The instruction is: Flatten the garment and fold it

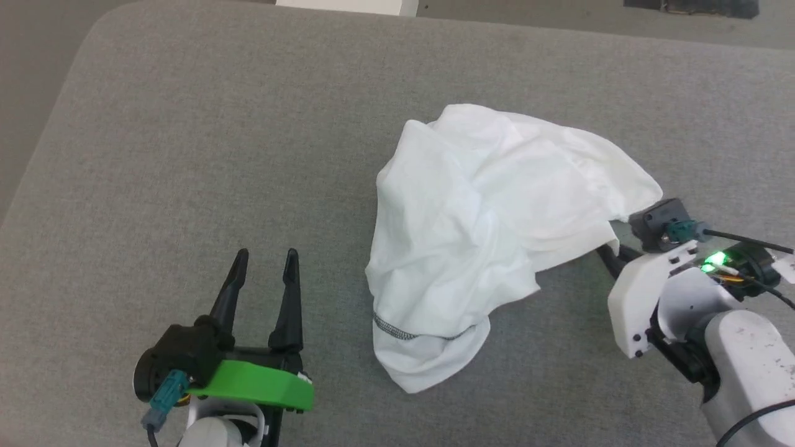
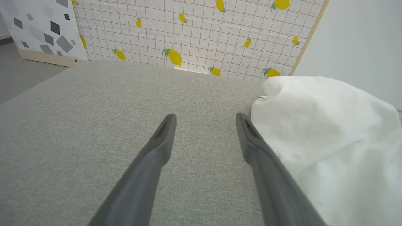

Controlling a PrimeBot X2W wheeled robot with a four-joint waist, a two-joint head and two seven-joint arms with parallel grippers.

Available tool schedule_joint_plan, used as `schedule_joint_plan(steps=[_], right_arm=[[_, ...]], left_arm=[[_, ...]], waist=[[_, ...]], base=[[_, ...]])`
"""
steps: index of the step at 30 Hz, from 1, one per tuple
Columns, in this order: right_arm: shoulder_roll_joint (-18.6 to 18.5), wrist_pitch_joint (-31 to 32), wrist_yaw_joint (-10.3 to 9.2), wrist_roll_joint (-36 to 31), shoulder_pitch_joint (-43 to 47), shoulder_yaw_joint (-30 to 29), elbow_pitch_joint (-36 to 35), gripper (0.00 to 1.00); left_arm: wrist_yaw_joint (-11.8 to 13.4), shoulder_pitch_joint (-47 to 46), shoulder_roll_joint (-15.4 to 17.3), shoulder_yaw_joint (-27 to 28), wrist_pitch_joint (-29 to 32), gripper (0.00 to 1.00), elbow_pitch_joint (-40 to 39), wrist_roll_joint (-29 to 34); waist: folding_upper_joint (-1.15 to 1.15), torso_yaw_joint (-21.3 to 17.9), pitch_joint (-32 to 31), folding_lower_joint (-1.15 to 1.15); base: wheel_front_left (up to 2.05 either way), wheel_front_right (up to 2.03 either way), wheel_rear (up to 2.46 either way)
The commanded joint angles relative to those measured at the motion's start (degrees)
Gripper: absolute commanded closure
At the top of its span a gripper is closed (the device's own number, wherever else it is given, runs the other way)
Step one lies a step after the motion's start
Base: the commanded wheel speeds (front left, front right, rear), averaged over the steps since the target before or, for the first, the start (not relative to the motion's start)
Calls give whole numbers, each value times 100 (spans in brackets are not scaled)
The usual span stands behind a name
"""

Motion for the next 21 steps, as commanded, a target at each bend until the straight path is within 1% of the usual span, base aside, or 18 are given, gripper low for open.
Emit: schedule_joint_plan(steps=[1,4,6,10,13,15,17,19,21], right_arm=[[-17,-86,-9,-38,-65,-100,-60,100],[-93,-149,-9,-37,-47,-413,-299,100],[-175,-127,-9,-49,-7,-723,-498,100],[-436,17,-9,-222,193,-1691,-873,100],[-655,180,-9,-444,537,-2573,-1060,100],[-757,276,-9,-614,840,-3101,-1060,100],[-778,327,-9,-770,1196,-3577,-990,100],[-730,316,-9,-920,1562,-3962,-856,100],[-653,225,-9,-1106,1865,-4229,-697,100]], left_arm=[[-6,58,-25,27,-26,0,23,68],[-18,159,-25,82,-26,0,35,77],[-17,228,-25,120,-26,0,38,80],[-5,323,-25,180,-26,0,10,90],[-12,366,-25,210,-26,0,-14,101],[-21,385,-25,222,-26,0,-28,106],[-34,405,-25,229,-26,0,-31,117],[-46,427,-25,246,-26,0,-22,135],[-58,444,-25,270,-26,0,-19,153]], waist=[[0,-238,-273,0],[0,-431,-517,0],[0,-548,-661,0],[0,-712,-836,0],[0,-765,-870,0],[0,-775,-865,0],[0,-762,-852,0],[0,-737,-835,0],[0,-717,-811,0]], base=[[0,0,0],[0,0,0],[0,0,0],[0,0,0],[0,0,0],[0,0,0],[0,0,0],[0,0,0],[0,0,0]])
